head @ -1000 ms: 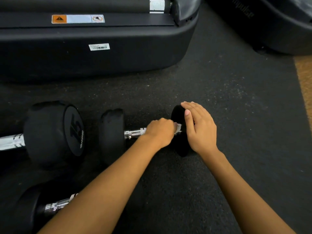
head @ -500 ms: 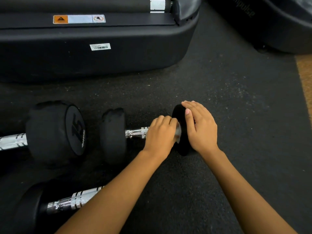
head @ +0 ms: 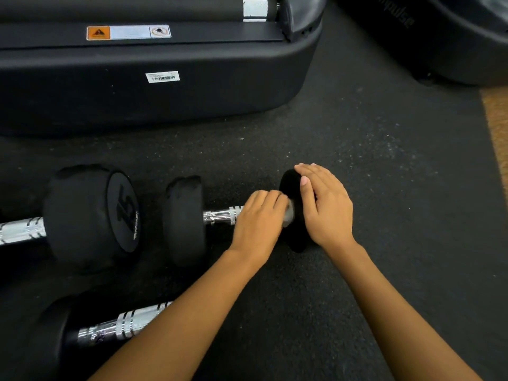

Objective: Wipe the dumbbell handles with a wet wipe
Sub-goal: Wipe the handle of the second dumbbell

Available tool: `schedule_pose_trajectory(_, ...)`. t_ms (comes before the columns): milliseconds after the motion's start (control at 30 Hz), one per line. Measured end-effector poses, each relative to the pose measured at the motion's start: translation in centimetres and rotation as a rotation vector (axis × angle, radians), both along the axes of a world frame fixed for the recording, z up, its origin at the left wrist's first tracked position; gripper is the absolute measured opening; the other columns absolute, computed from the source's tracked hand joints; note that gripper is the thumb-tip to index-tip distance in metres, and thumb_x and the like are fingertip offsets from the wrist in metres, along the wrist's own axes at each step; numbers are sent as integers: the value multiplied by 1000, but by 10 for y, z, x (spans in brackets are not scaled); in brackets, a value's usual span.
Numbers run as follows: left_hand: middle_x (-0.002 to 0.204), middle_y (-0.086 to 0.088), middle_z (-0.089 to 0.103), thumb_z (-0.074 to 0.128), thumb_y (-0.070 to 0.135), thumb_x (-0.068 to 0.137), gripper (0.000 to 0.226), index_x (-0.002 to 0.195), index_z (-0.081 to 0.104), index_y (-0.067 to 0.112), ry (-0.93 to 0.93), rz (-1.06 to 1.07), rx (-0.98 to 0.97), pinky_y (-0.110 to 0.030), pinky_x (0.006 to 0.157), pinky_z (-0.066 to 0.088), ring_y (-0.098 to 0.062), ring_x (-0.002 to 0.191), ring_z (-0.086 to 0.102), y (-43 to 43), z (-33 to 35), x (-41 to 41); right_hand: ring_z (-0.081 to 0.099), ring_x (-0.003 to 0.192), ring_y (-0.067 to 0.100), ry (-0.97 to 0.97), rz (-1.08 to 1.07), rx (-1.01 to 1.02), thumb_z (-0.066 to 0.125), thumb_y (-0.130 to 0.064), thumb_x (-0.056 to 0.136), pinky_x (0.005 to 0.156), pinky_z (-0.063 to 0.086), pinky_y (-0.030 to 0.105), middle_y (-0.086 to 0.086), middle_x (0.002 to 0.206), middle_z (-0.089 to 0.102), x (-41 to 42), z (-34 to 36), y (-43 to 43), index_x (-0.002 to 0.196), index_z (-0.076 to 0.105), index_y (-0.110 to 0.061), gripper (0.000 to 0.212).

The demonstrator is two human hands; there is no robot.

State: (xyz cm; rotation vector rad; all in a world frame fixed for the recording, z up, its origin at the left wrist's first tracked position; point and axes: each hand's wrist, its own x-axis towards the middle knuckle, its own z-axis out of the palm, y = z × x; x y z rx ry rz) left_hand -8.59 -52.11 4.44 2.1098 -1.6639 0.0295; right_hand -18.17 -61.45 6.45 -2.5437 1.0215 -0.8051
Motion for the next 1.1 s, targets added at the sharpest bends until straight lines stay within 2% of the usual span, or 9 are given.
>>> schedule_pose_trajectory(100, 103, -5, 68, 80, 3, 60, 43, 101, 67, 8, -6, -50, -5, -32, 105, 33, -20, 99, 64, 15, -4, 10, 48, 127, 16, 4, 2, 10, 29, -31, 97, 108, 32, 29, 1, 126, 62, 1, -1, 1, 122, 60, -13, 44)
schedule_pose_trajectory(200, 115, -8, 65, 80, 4, 61, 55, 114, 65, 7, -55, -42, 63, -38, 105, 32, -25, 112, 59, 15, -5, 5, 48, 127, 16, -4, 1, 13, 29, -31, 97, 108, 32, 29, 1, 125, 62, 2, -1, 1, 122, 61, -13, 44)
schedule_pose_trajectory(300, 116, -8, 61, 73, 10, 73, 47, 118, 61, 7, 41, -3, 82, -37, 104, 36, -25, 109, 57, 6, -4, -5, 48, 127, 16, -6, 3, 10, 29, -31, 97, 108, 32, 29, 1, 125, 62, 1, 0, 1, 122, 61, -12, 44)
schedule_pose_trajectory(433, 120, -5, 59, 48, 23, 93, 35, 125, 56, 12, 92, -4, 140, -33, 103, 31, -21, 111, 52, 3, 4, 6, 48, 126, 17, -5, 4, 4, 29, -30, 97, 108, 32, 29, 2, 125, 62, 1, 1, 1, 122, 61, -12, 44)
schedule_pose_trajectory(567, 104, -10, 66, 31, 32, 97, 39, 101, 64, 11, 99, 86, 410, -36, 91, 34, -26, 96, 58, -10, 18, 24, 48, 126, 16, 4, 9, 3, 30, -30, 97, 108, 32, 29, 1, 126, 61, 1, -1, -1, 122, 60, -13, 43)
schedule_pose_trajectory(700, 113, -13, 61, 27, 37, 99, 43, 109, 61, 12, 247, 145, 698, -36, 81, 39, -32, 103, 56, -31, 28, 26, 49, 125, 17, -15, 12, 9, 30, -29, 97, 108, 34, 31, 1, 125, 62, 2, -2, 0, 121, 61, -12, 43)
schedule_pose_trajectory(833, 114, -11, 60, 27, 27, 101, 36, 109, 58, 13, 167, -39, 624, -38, 82, 42, -29, 101, 57, -33, 36, 9, 48, 126, 16, -17, 13, 15, 30, -29, 98, 108, 34, 31, 0, 125, 62, 1, -2, -2, 122, 61, -13, 43)
schedule_pose_trajectory(933, 112, -9, 60, 23, 26, 102, 36, 111, 55, 12, 162, -43, 573, -41, 86, 43, -27, 99, 57, -22, 30, 21, 49, 125, 16, -20, 19, 15, 31, -29, 97, 108, 35, 33, 1, 125, 62, 0, -2, -1, 122, 61, -12, 42)
schedule_pose_trajectory(1100, 100, -4, 55, 23, 33, 100, 35, 103, 55, 21, 96, -10, 808, -38, 78, 37, -26, 92, 54, -33, 28, 37, 49, 125, 17, -30, 26, 21, 30, -29, 97, 108, 35, 33, 1, 125, 62, 1, -1, -1, 122, 61, -13, 42)
